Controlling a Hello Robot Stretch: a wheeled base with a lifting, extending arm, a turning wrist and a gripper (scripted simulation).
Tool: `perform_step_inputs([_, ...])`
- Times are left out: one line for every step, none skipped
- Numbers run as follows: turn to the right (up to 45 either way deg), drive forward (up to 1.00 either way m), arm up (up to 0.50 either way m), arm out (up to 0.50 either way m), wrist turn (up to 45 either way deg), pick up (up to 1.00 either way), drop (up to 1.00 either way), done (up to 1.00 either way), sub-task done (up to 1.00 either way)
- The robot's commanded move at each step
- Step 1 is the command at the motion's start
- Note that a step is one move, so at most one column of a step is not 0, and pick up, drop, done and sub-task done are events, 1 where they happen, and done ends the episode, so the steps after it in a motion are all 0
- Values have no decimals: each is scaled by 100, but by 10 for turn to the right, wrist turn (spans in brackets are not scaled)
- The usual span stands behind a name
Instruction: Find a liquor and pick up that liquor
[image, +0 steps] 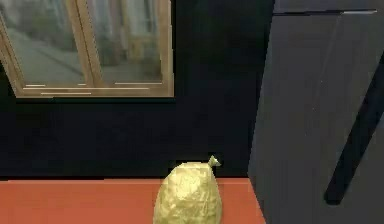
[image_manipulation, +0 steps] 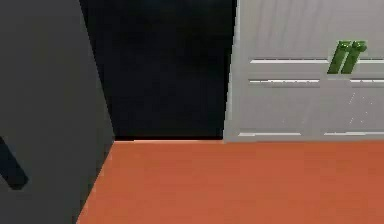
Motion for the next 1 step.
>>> perform_step_inputs([-450,0,0,0,0,0,0,0,0])
